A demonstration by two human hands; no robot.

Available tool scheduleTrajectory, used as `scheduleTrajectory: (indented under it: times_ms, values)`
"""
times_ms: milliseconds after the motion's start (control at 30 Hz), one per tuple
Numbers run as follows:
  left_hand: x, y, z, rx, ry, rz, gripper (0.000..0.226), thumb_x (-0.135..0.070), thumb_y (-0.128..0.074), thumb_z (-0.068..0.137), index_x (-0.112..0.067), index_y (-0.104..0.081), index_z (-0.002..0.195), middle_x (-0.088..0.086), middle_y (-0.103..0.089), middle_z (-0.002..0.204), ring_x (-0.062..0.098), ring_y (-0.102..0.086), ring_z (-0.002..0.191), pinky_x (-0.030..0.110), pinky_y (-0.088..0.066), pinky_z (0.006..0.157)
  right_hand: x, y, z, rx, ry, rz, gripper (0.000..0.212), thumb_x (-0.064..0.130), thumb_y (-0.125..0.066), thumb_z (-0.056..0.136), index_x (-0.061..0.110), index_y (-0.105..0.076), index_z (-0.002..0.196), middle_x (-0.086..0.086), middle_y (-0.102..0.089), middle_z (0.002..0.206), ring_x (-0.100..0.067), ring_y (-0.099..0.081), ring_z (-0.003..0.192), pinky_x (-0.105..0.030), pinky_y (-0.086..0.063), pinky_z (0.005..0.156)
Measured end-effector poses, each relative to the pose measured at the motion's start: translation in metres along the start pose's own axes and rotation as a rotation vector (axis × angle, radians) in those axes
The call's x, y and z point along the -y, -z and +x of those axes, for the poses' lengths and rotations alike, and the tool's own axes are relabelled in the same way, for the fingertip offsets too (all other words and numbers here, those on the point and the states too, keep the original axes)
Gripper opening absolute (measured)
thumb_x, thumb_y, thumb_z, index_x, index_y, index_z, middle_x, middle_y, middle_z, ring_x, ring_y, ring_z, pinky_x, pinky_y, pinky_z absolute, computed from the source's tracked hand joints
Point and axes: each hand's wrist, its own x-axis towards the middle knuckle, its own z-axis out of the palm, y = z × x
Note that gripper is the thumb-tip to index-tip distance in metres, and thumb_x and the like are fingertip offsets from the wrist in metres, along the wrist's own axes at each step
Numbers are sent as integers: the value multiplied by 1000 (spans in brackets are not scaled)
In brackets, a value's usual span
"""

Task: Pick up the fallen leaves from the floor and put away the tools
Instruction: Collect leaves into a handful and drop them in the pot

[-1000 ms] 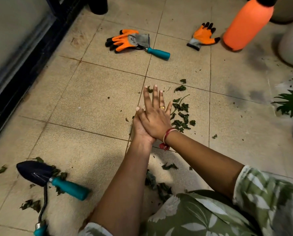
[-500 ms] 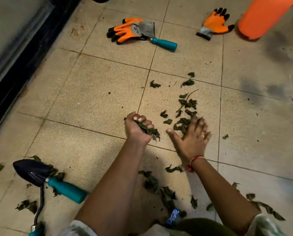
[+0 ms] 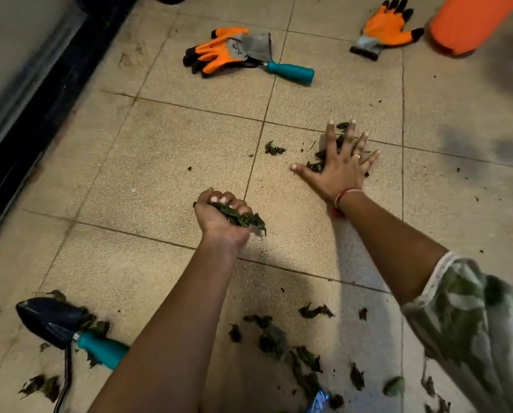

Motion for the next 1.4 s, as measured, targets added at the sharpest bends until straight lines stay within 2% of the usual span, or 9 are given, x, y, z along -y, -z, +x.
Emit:
scheduleTrajectory:
  times_ms: [133,300,467,733,800,867,1000,1200,1400]
  values:
    - [3,6,0,30,38,13,47,-29,-42,92,-22,-40,46,-8,-37,43,8,-29,34,13,-21,36,-15,12,37,86,43,144,107,90,-30,67,29,-7,152,-12,-1,159,-37,-1,145,-62,7,111]
    - [11,10,-5,37,64,-17,51,-31,-42,92,-22,-42,42,-8,-37,44,8,-30,33,12,-22,35,22,3,26,82,289,184,103,87,-22,67,24,-31,147,-7,-21,156,-27,-20,143,-49,-4,117]
    - [4,8,-6,39,44,-14,49,-31,-42,93,-22,-41,44,-8,-37,43,7,-30,33,12,-22,35,75,-4,17,37,366,218,81,77,-40,79,18,-45,135,-10,-42,133,-28,-44,122,-44,-33,104]
    - [-9,23,-5,25,-11,-32,51,-31,-42,92,-21,-43,42,-9,-39,43,8,-32,34,12,-23,36,88,-5,-23,21,443,229,31,48,-52,90,20,-60,101,1,-53,107,-20,-46,109,-39,-31,101]
    - [-10,23,-5,29,-12,-45,51,-31,-42,92,-21,-43,42,-9,-39,43,8,-32,34,12,-24,36,73,0,-36,0,438,285,34,51,-54,89,20,-62,102,-2,-52,115,-22,-43,116,-41,-24,108]
    - [-11,23,-5,32,-18,-53,51,-31,-42,92,-21,-42,42,-9,-39,44,8,-32,34,12,-24,36,58,9,-31,-66,350,338,51,58,-52,87,22,-57,122,-5,-43,135,-26,-32,131,-45,-16,113]
    - [-13,26,-5,41,-30,-34,54,-31,-41,93,-21,-43,39,-9,-39,43,8,-33,34,12,-24,36,31,8,7,39,105,409,78,73,-37,84,30,-25,148,-6,-17,155,-30,-17,141,-55,-19,114]
    - [-19,26,-6,46,-36,-37,55,-31,-40,93,-21,-43,39,-9,-39,43,8,-33,34,11,-24,37,45,-2,-37,240,561,287,95,87,-20,69,32,-28,146,-1,-23,154,-25,-20,140,-48,-8,115]
    - [-21,29,-6,40,-49,-24,53,-32,-39,94,-22,-42,42,-9,-38,42,8,-31,33,13,-22,36,54,-15,-53,185,847,17,88,86,-22,74,37,-21,147,-6,-23,154,-27,-25,140,-54,-1,116]
